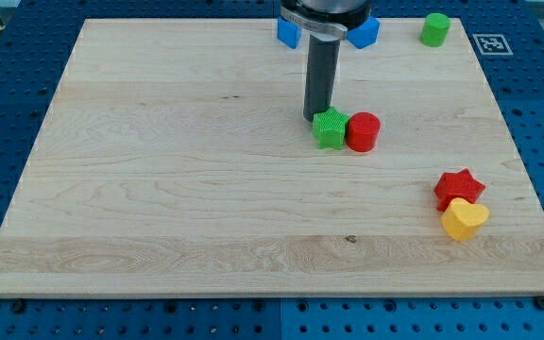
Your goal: Move the green star along with the red circle slightly right
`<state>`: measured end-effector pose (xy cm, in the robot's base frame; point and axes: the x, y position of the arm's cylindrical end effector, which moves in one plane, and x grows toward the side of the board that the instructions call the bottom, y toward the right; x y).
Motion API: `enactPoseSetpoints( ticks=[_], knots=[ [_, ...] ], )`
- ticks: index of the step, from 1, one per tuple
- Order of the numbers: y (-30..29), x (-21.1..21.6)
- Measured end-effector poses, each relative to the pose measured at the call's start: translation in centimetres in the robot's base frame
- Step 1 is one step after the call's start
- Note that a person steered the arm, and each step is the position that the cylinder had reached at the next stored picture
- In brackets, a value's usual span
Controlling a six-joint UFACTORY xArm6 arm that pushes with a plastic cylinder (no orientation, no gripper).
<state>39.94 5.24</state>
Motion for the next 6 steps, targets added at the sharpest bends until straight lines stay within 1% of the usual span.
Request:
enactPoseSetpoints(
  ticks=[1,2,3,4,5,6],
  knots=[
    [-0.5,-0.6],
    [-3.1,-2.1],
    [-3.7,-1.9],
    [-3.7,0.0],
    [-3.2,3.2],
    [-0.3,4.4]
  ],
)
